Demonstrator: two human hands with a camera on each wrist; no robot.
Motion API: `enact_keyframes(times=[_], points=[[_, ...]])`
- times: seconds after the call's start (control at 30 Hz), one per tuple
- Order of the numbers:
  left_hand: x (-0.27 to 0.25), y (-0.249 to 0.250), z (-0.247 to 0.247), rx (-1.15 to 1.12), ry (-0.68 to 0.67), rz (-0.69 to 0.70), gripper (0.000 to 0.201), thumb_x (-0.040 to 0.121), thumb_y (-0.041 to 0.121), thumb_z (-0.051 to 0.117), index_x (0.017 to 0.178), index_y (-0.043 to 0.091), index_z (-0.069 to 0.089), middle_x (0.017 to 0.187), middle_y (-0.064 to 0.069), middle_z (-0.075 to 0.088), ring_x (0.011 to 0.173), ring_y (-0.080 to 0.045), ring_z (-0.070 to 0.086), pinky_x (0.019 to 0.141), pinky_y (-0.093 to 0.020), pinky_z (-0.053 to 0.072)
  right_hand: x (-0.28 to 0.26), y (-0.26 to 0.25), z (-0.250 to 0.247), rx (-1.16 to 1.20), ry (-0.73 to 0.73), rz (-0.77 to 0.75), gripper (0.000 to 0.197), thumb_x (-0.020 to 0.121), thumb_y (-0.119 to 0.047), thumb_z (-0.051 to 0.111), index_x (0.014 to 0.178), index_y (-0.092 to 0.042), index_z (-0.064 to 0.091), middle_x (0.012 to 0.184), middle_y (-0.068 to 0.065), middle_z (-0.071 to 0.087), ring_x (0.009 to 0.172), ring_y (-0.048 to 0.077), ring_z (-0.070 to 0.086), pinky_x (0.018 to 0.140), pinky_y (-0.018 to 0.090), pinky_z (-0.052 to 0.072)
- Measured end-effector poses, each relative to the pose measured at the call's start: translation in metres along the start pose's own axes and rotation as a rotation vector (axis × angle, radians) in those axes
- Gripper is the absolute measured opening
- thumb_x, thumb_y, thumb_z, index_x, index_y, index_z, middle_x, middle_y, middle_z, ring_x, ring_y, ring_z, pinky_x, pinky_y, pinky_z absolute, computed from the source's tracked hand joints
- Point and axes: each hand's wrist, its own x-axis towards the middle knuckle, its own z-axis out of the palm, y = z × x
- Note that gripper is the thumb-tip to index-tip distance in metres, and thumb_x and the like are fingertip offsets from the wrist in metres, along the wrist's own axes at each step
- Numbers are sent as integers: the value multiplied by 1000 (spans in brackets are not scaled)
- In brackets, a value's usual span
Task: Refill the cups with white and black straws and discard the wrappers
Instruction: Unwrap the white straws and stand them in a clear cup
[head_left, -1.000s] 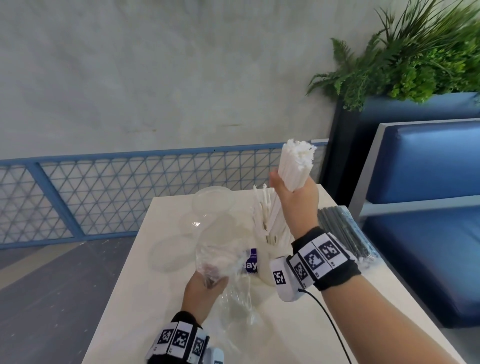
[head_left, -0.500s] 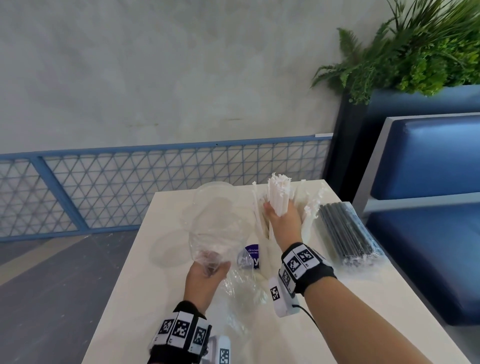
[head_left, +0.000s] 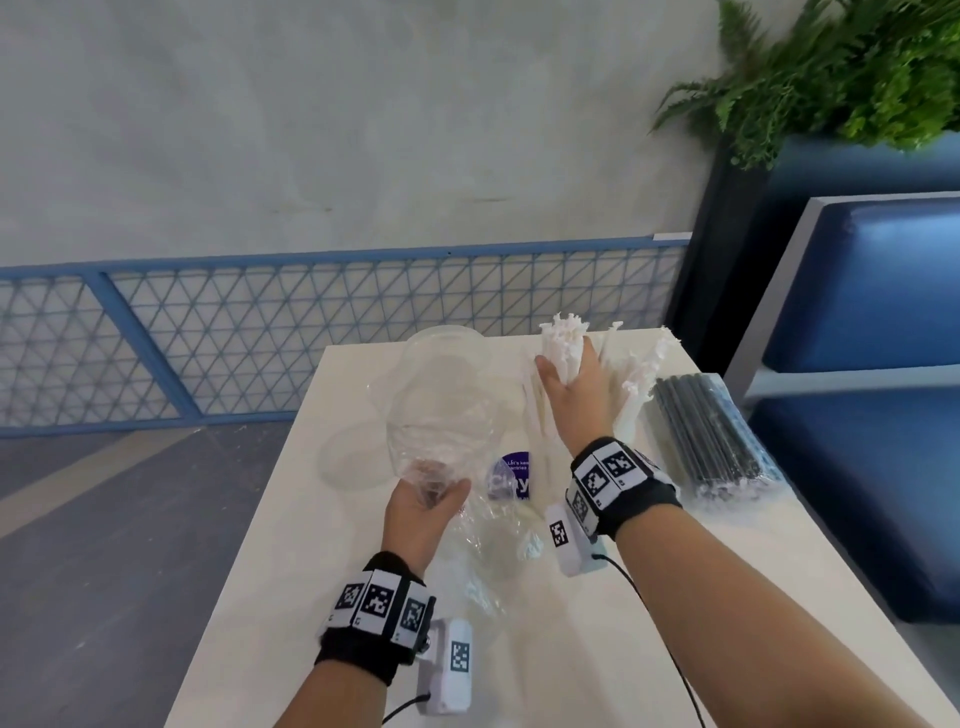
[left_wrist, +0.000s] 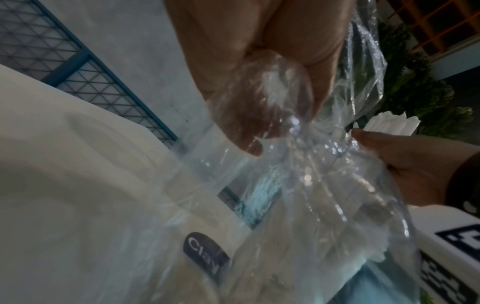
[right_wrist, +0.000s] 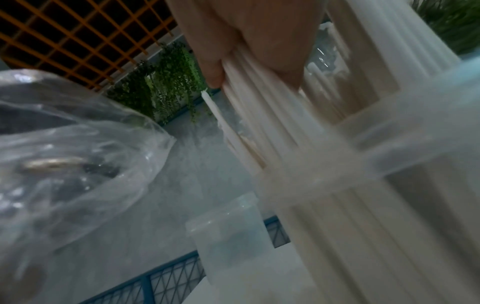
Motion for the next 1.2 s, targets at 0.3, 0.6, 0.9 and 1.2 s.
enact_keyframes(times=[0.3,0.6,0.9,1.2], points=[[-9,13,-9,-125,85,9,16,85,13,64,70,16,59,59,5,60,57,-9,57,69,-30,49,-58,12,-8,-38,84,-248,79,80,-23,70,141,-8,23,147,10,24,139,16,21,117,28,18],[-24,4,-7,-495,268,-130,23,93,35,48,90,13,52,68,-4,56,65,-19,56,77,-38,51,-138,72,-3,116,-501,188,83,78,-42,66,144,-23,19,142,-3,31,126,13,38,107,32,34],[-41,-15,-36,-16,500,-60,93,74,20,76,140,21,10,142,-13,20,125,-29,38,96,-33,38,-127,83,3,-189,-531,54,6,85,-14,64,85,-20,63,75,-5,59,67,5,51,63,2,39],[-42,-48,-98,779,253,80,22,83,37,64,84,22,49,72,10,49,71,-18,52,91,-47,44,-132,83,37,-528,-724,-224,42,84,-27,63,124,-26,49,128,-1,49,117,18,46,100,23,33]])
